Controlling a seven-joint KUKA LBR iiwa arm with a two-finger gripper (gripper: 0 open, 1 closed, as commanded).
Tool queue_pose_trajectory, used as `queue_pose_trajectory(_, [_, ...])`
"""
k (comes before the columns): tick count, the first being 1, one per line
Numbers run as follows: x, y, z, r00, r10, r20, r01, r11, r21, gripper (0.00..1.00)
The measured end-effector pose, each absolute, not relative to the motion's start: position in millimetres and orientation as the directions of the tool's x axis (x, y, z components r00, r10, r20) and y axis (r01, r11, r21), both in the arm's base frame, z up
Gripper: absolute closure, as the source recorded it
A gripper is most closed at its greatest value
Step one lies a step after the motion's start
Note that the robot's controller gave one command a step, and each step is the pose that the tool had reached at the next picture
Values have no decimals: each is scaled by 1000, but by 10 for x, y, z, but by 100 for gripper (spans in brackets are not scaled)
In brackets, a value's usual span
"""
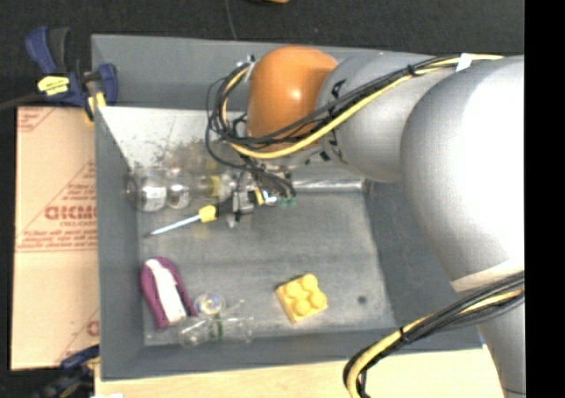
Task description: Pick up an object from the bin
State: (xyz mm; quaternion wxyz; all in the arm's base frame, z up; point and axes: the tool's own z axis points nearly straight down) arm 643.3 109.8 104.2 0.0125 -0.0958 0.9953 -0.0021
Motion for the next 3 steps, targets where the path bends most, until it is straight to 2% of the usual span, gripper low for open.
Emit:
queue_pose_trajectory(1, [6393,1003,1392,-975,-223,-19,-223,975,-6,100])
queue_pose_trajectory(2, [6388,1058,1822,-999,-33,-23,-33,999,-2,100])
queue_pose_trajectory(3, [6430,933,1972,-974,-224,-27,-223,975,-8,100])
